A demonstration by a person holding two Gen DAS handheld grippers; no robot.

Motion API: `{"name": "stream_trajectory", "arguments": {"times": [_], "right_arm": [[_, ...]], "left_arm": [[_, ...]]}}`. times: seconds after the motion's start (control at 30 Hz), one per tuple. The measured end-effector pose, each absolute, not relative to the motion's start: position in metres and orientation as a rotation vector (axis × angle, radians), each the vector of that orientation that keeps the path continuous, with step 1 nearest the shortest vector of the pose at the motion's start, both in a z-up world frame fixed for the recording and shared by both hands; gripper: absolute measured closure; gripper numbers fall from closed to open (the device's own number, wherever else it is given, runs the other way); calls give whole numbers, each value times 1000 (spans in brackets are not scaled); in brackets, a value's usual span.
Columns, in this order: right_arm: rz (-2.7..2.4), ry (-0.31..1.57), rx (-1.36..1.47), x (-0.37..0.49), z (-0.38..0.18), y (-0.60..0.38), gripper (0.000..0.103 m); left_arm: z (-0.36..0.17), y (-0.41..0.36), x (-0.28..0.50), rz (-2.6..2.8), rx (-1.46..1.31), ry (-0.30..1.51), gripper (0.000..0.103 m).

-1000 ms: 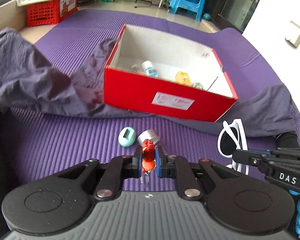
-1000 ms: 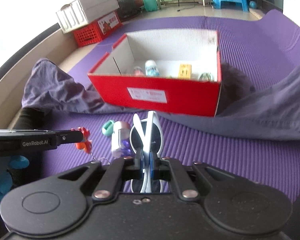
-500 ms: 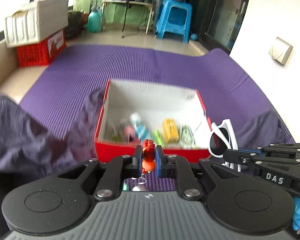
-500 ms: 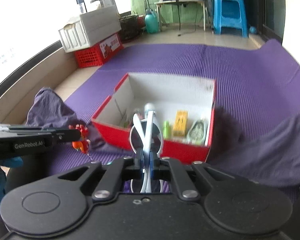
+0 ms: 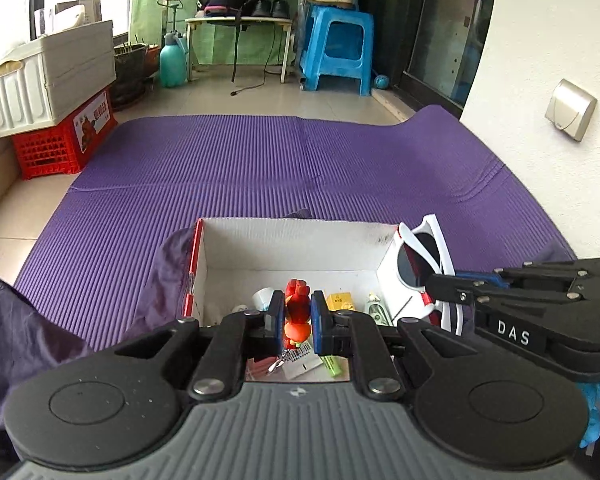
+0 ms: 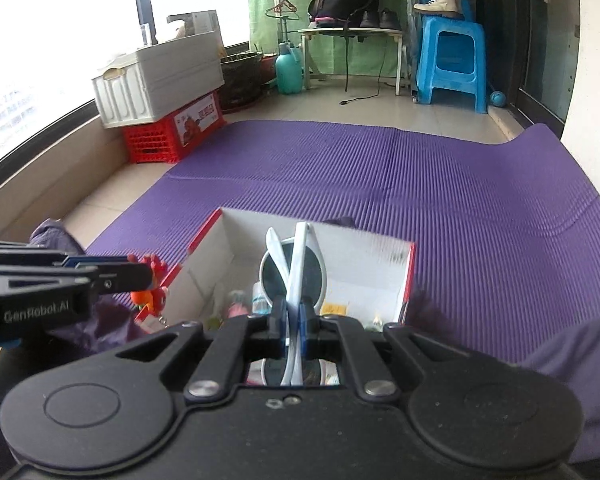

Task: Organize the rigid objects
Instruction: 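Carry the keychain figure with the left gripper while the right gripper carries the sunglasses over the shoebox, then lower the keychain figure and sunglasses into the shoebox and open both grippers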

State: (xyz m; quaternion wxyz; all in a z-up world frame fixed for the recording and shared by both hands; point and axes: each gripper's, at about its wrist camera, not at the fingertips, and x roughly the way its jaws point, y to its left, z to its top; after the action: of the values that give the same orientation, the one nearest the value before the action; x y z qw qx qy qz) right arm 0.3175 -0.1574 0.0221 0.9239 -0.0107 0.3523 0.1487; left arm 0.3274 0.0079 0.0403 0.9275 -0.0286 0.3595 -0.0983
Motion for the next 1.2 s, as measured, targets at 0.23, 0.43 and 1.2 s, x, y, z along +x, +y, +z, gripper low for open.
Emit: {"name": "stream_trajectory", "arguments": {"times": [0.23, 0.43, 1.2], "right_arm": [[290, 743, -12, 349, 9, -159, 98], [273, 778, -5, 370, -11, -160, 98], [262, 942, 13, 414, -102, -148, 98]], "left_arm": [[28, 7, 358, -191, -52, 764, 90], [12, 2, 383, -185, -47, 790, 90], [-72, -17, 443, -177, -29, 937, 90]]}}
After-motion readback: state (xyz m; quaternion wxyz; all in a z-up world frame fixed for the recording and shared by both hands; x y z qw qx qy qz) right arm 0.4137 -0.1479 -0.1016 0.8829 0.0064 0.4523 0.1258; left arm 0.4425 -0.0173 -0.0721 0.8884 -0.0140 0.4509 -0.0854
